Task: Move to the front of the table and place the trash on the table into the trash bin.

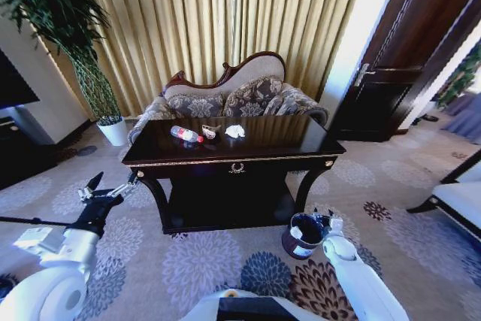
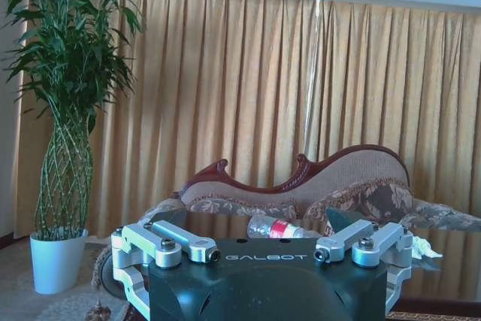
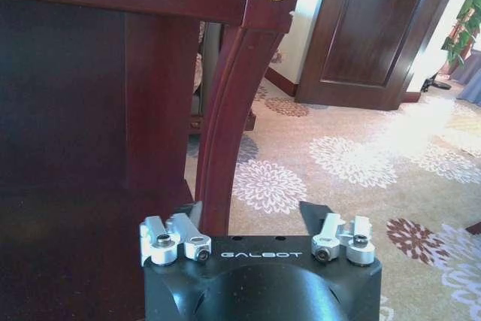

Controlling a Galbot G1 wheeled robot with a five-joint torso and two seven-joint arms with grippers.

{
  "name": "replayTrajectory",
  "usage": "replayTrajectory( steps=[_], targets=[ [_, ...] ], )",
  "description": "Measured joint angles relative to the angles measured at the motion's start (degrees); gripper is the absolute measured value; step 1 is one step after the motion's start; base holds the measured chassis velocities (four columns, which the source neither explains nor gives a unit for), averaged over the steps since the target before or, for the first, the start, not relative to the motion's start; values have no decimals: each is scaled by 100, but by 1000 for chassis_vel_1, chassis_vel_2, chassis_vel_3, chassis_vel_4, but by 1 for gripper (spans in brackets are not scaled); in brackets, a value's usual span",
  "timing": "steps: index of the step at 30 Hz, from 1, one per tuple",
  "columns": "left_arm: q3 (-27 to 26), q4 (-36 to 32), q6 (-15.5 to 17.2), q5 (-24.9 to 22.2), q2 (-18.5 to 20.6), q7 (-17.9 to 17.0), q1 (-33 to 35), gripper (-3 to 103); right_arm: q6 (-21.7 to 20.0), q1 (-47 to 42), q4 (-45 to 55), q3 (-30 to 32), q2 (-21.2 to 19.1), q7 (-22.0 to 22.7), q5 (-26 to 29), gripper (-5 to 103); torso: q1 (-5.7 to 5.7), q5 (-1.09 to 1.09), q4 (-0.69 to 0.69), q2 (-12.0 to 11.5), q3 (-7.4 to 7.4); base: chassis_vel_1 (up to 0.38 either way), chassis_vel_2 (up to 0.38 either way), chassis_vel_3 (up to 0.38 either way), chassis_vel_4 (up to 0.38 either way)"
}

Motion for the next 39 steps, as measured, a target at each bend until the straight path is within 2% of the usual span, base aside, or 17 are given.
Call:
replayTrajectory(
  steps=[1,2,4,6,25,28,30,33,34,37,39],
  targets=[
    [-5,0,-21,0,-3,18,17,100,0,-20,24,17,-4,0,5,78,0,0,0,0,0,0,0,0,0],
    [-9,0,-33,1,-7,31,29,100,1,-43,50,31,-8,0,10,84,0,0,0,0,0,0,0,0,0],
    [-11,0,-38,1,-9,39,37,100,1,-64,71,43,-11,0,13,84,0,0,0,0,0,0,0,0,0],
    [-13,0,-56,2,-17,53,53,100,1,-133,123,95,-17,0,20,98,0,0,0,0,0,0,0,0,0],
    [8,0,-88,1,-12,87,88,100,1,-512,550,397,-90,8,94,100,0,2,0,0,0,0,0,0,0],
    [21,0,-88,-9,19,80,44,100,75,-834,1430,492,-280,-72,154,100,0,1,-1,0,0,0,0,0,0],
    [21,0,-88,-11,25,81,39,100,93,-899,1664,530,-319,-121,228,100,0,0,-1,0,0,0,0,0,0],
    [25,0,-85,-19,23,78,34,100,137,-1283,2845,724,-509,-381,703,100,0,0,1,0,0,0,0,0,0],
    [25,0,-85,-19,23,78,34,100,137,-1283,2845,724,-509,-381,703,100,0,0,1,0,0,0,0,0,0],
    [55,0,-83,-20,2,74,34,100,55,-1835,4282,922,-645,-524,1118,100,-1,-1,1,1,0,0,0,0,0],
    [57,0,-82,-21,3,70,30,100,4,-1929,4498,944,-656,-526,1178,100,-1,-1,1,1,-1,0,0,0,0]
  ],
)
